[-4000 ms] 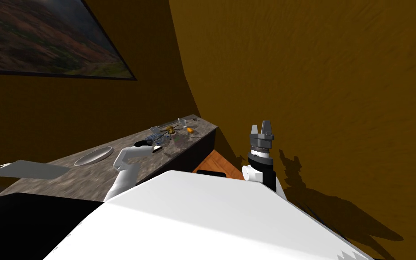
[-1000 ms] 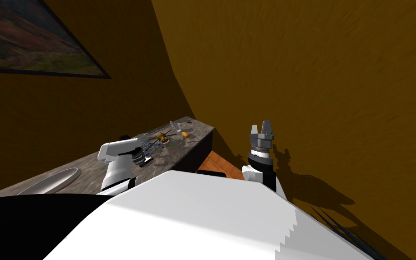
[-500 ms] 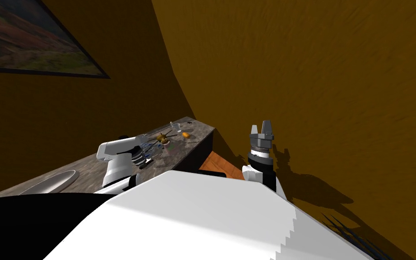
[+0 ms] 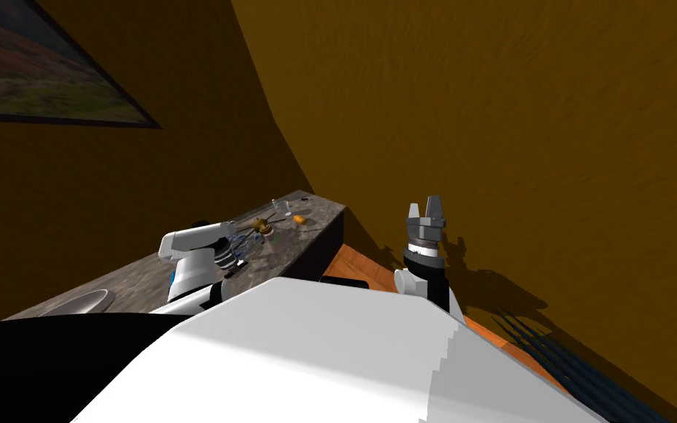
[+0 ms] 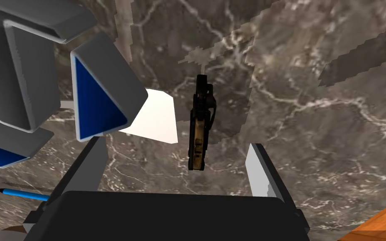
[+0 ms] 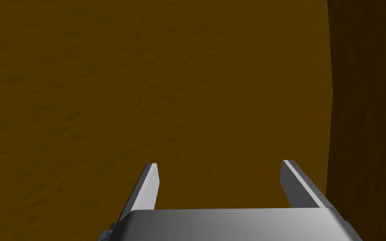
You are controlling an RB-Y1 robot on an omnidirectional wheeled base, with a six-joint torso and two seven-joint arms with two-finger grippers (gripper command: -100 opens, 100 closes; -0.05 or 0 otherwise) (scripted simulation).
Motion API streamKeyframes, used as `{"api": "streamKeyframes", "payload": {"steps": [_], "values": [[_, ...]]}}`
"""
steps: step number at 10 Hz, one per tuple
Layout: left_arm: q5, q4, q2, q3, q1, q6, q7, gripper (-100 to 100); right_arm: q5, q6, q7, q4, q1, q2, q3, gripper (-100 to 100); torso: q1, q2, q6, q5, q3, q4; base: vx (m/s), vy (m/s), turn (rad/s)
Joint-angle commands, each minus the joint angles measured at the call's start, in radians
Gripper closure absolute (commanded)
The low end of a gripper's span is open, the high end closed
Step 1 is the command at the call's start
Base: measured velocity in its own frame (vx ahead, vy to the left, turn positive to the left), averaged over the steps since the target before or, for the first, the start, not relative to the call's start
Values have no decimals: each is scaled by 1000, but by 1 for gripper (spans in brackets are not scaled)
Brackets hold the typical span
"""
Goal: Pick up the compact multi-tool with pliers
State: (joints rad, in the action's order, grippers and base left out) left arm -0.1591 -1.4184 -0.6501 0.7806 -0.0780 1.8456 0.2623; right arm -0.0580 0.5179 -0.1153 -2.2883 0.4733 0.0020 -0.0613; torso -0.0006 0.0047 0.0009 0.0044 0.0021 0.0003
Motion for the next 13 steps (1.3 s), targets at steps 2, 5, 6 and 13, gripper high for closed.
{"api": "streamKeyframes", "payload": {"steps": [2, 5, 6, 13], "values": [[20, 81, -13, 7, -26, -36, 42, -100, 0, 0, 0, 0, 0, 0, 0, 0, 2, 1, 0, 1, 0, 0, -164, 43, -265], [43, 169, -28, 16, -55, -73, 89, -100, 0, 0, 0, 0, 0, 0, 0, 0, 6, 0, 0, 4, 0, -1, -170, 35, -252], [51, 198, -33, 19, -64, -86, 105, -100, 0, 0, 0, 0, 0, 0, 0, 0, 6, -1, 0, 5, -1, -1, -153, 24, -232], [58, 222, -37, 22, -71, -96, 119, 100, 0, 0, 0, 0, 1, 0, 0, 0, 7, -14, 1, 7, -8, -4, -42, 2, -51]]}}
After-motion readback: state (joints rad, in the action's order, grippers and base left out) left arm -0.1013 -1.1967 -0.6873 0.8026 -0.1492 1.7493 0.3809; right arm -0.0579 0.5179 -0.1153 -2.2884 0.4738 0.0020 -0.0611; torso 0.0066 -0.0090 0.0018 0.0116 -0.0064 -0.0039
